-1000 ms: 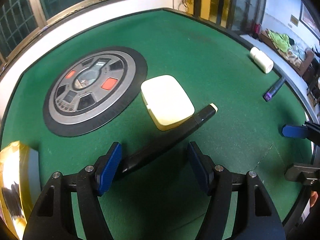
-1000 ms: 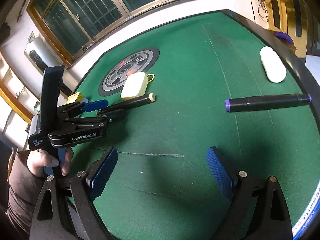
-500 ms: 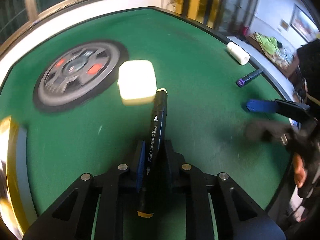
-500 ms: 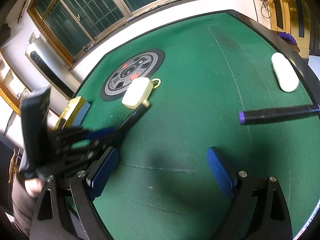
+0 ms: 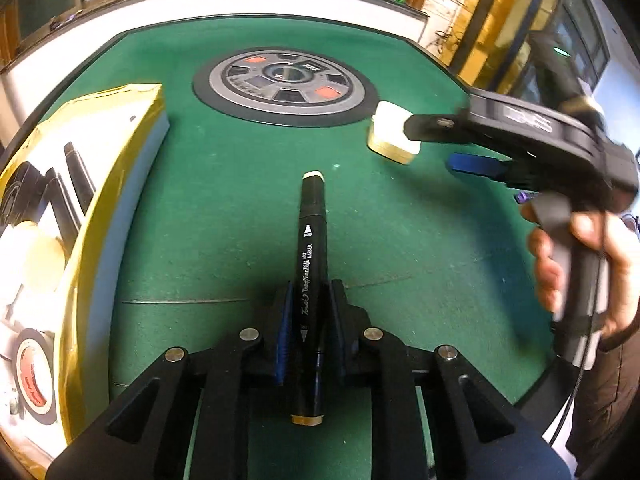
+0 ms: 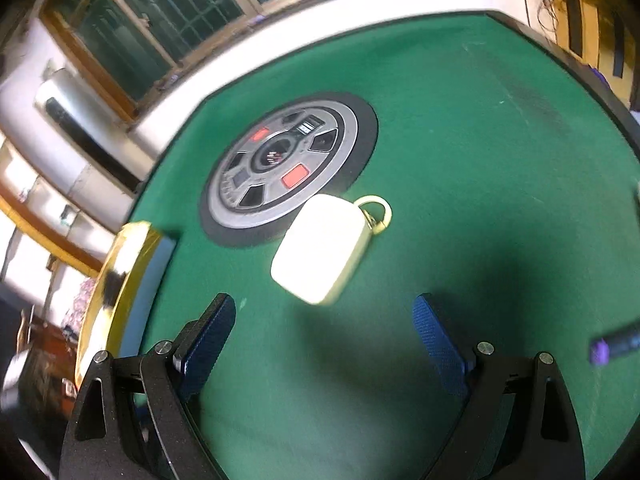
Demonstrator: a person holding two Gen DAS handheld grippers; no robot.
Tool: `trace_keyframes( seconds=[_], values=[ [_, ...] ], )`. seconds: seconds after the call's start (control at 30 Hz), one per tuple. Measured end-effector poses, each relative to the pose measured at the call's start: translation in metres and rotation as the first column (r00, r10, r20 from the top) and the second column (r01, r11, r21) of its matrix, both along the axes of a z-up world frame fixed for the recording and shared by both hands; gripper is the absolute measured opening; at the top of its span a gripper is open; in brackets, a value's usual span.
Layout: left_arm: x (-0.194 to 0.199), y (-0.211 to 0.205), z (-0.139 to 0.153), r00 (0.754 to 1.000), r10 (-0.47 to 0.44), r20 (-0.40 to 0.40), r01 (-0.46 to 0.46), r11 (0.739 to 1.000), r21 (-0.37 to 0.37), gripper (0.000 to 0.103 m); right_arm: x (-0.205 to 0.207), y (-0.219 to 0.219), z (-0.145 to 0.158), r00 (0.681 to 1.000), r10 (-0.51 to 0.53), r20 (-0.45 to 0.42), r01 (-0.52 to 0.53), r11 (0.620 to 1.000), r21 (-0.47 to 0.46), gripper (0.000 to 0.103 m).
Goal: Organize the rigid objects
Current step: 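Grasp the white case with keyring with the right tool while the left tool holds the marker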
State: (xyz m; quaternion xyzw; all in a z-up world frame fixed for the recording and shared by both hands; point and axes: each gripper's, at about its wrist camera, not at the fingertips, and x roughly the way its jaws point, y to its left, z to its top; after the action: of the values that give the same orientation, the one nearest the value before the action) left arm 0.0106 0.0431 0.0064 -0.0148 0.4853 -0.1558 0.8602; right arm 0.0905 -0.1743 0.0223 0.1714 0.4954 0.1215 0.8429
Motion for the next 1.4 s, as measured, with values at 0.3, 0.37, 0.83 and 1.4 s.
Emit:
trace_keyframes(
  seconds=[0.3, 0.37, 0.83, 1.4],
  values=[
    [0.002, -0.007, 0.000, 0.999, -0.010, 0.031, 0.008, 0.998, 0.066, 0.017, 0.029, 0.031, -0.006, 1.000, -0.024, -0.001, 0.023, 0.981, -0.192, 0.059],
    [0.005, -0.006, 0.000, 1.000, -0.006, 0.026, 0.004, 0.998, 0.056, 0.017, 0.024, 0.031, -0.007, 1.000, 0.002, 0.015, 0.001, 0.976, -0.216, 0.051],
    [0.021, -0.017, -0.001, 0.999, 0.002, 0.033, -0.005, 0.996, 0.093, 0.018, -0.059, 0.009, -0.004, 0.981, 0.174, 0.086, -0.151, 0.963, -0.224, 0.044],
    [0.017, -0.022, -0.002, 0.997, 0.019, 0.074, -0.028, 0.993, 0.118, 0.018, -0.059, 0.024, -0.006, 0.980, 0.160, 0.117, -0.121, 0.950, -0.286, 0.044]
  ],
)
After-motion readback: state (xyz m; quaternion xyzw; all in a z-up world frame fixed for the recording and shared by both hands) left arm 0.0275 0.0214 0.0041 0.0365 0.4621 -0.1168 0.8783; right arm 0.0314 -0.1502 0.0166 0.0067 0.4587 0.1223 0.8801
